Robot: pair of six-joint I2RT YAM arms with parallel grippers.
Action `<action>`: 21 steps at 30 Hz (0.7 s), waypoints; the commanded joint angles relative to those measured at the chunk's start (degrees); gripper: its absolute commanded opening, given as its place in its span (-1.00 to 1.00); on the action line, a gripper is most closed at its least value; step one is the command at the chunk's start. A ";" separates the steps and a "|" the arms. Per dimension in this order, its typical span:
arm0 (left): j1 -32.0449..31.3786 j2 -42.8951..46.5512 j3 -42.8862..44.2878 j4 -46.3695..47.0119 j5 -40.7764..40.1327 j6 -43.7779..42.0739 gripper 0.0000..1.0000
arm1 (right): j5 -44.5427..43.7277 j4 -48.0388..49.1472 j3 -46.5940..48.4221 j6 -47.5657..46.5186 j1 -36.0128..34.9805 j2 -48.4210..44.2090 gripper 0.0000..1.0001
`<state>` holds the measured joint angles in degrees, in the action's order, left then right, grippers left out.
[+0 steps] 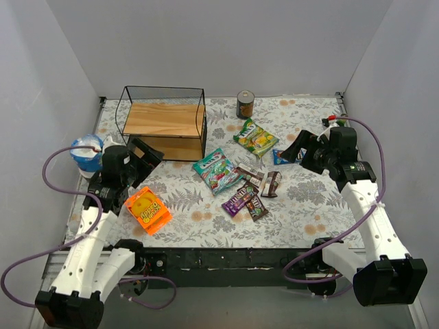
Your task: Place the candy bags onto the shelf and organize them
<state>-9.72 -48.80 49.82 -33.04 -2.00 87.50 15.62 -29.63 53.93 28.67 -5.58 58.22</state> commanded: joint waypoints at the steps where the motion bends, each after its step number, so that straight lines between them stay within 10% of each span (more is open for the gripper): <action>1: -0.04 7.55 -3.93 -11.86 -4.50 3.37 0.96 | 1.35 0.72 0.91 0.26 0.22 0.75 0.91; 13: -0.04 8.98 -5.17 -35.16 -11.26 15.40 0.96 | 2.31 -0.61 -0.85 -0.28 0.31 -0.39 0.80; 21: -0.04 2.49 -5.01 -29.75 -9.53 12.62 0.96 | 1.61 -1.75 -0.32 -0.80 0.31 0.41 0.79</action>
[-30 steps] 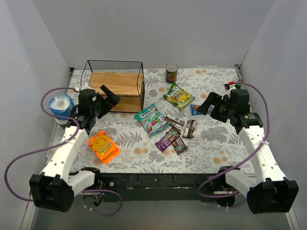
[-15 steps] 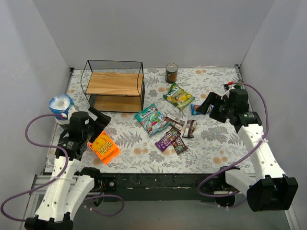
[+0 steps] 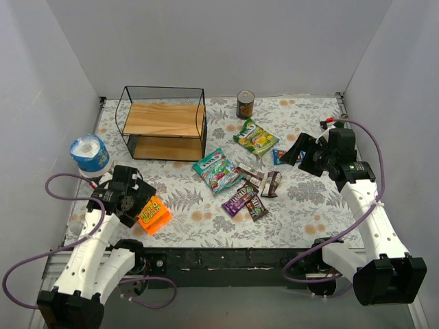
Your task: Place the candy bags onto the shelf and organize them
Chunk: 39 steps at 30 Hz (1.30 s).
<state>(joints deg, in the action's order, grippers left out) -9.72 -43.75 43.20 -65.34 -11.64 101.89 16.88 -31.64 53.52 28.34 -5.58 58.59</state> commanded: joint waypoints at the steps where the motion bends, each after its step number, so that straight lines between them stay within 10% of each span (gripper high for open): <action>1: -0.04 -2.75 2.84 4.50 1.52 -4.04 0.96 | 0.26 0.09 0.01 -0.74 0.31 0.04 0.78; 11: -1.88 -7.92 -5.56 31.56 25.70 -2.15 0.96 | -0.80 0.00 -2.72 0.14 0.40 0.03 0.76; 20: -17.88 -26.81 -1.81 49.42 14.29 4.28 0.92 | -1.24 -0.35 -3.07 0.67 0.31 0.30 0.74; 39: -19.11 -42.56 -6.72 70.96 14.98 9.12 0.42 | -1.15 -0.18 -4.91 2.51 0.31 -1.19 0.67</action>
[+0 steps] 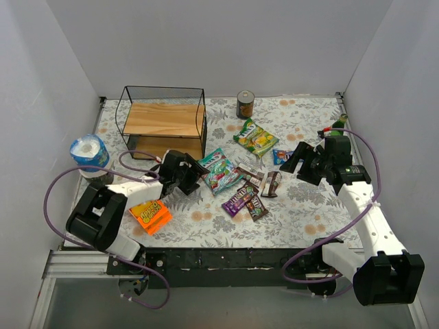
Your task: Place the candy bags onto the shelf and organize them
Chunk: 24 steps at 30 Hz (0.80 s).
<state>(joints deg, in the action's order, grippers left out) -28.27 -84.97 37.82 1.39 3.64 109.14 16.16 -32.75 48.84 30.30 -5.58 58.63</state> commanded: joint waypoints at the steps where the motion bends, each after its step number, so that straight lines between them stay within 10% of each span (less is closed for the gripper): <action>1: -0.64 -1.77 -1.52 4.50 -0.30 1.95 0.41 | -0.52 0.76 -0.06 0.54 0.31 -1.24 0.67; 12: -0.73 -9.51 -0.47 8.54 0.58 3.00 -0.04 | -1.57 -0.03 0.47 0.02 0.31 -1.15 0.66; 19: -0.73 -11.10 0.41 6.18 -0.73 -1.20 -1.00 | -2.72 -0.56 0.73 -0.60 0.22 -1.77 0.66; 24: -0.82 -7.33 2.86 -2.59 -2.94 -7.35 -1.00 | -3.33 -1.00 0.91 -0.95 0.22 -1.94 0.65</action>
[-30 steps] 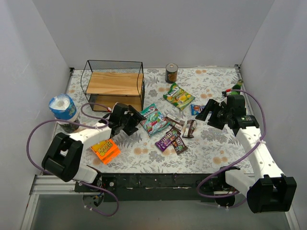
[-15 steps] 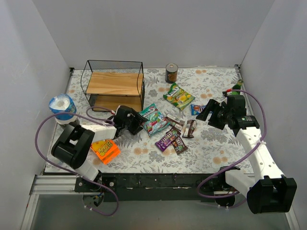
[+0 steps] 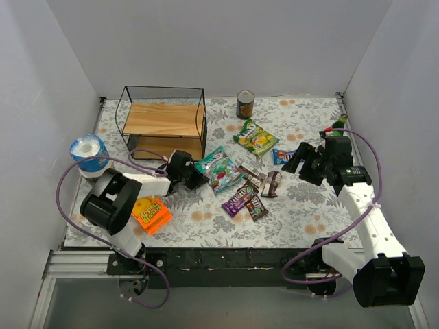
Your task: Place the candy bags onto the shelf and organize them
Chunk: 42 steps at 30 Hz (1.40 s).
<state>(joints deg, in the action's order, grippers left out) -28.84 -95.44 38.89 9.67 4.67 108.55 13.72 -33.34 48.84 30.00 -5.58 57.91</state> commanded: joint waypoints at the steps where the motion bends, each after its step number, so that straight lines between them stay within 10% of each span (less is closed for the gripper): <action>1: -0.25 4.28 2.32 -12.12 -3.96 -8.34 -1.00 | -1.14 -0.58 1.17 -0.73 0.40 -1.31 0.65; 29: 9.59 28.02 23.24 -45.62 16.24 -53.60 -1.00 | -0.97 1.53 1.61 0.59 0.31 -0.43 0.64; 42: 10.21 30.93 30.53 -50.18 18.72 -56.87 -1.00 | -0.97 1.53 1.70 0.76 0.31 -0.69 0.63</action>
<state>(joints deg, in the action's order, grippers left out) -19.07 -67.66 64.93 -39.27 21.23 54.28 12.14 -33.26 48.88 30.24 -5.58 57.84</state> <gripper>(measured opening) 0.010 0.818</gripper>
